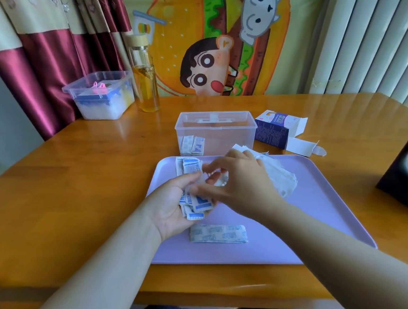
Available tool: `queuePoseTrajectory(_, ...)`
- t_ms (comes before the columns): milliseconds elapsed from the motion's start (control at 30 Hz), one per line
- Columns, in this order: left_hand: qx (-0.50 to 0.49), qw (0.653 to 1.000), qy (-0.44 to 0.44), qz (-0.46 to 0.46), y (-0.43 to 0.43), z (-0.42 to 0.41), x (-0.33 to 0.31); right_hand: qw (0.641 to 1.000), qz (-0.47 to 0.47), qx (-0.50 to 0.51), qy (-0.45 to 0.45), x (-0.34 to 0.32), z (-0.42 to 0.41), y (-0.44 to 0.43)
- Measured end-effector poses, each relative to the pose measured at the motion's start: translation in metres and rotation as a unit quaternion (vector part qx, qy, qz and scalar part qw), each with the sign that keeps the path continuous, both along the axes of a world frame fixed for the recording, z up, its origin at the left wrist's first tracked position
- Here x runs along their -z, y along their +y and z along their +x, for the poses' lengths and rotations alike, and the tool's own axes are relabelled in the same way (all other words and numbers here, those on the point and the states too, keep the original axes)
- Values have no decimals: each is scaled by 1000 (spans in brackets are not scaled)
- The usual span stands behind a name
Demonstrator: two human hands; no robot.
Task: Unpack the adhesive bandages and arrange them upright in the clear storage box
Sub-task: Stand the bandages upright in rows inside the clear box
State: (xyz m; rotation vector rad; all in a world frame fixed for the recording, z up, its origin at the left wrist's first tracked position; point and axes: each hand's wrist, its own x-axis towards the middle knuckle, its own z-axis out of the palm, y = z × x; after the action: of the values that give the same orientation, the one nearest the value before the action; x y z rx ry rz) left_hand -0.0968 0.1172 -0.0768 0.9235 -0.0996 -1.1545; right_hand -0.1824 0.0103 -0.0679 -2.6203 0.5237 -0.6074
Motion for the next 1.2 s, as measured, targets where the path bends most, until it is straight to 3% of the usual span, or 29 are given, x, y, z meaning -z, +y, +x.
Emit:
queuePoseTrajectory(100, 8, 1000, -8, 10, 0, 1, -3, 986, 66, -155, 14, -2, -8, -4)
queuePoseTrajectory(233, 103, 990, -86, 49, -1, -6, -3, 974, 17, -207, 94, 5, -10, 2)
queuePoseTrajectory(433, 145, 979, -134, 53, -1, -11, -6, 977, 52, -208, 4, -1, -9, -10)
queuePoseTrajectory(633, 171, 956, -226, 82, -1, -13, -8, 969, 42, -234, 65, -10, -17, -13)
queuePoseTrajectory(833, 189, 939, -265, 111, 4, -5, -15, 976, 78, -198, 36, -28, -23, -19)
queuePoseTrajectory(967, 209, 908, -331, 149, 4, 2, -22, 977, 72, -194, 51, -41, -26, -24)
queuePoseTrajectory(1100, 216, 875, -397, 175, 1, 6, -31, 981, 71, -179, 3, -37, -22, -22)
queuePoseTrajectory(1200, 149, 869, -442, 167, -2, 10, -33, 988, 63, -127, -64, -30, -19, -25)
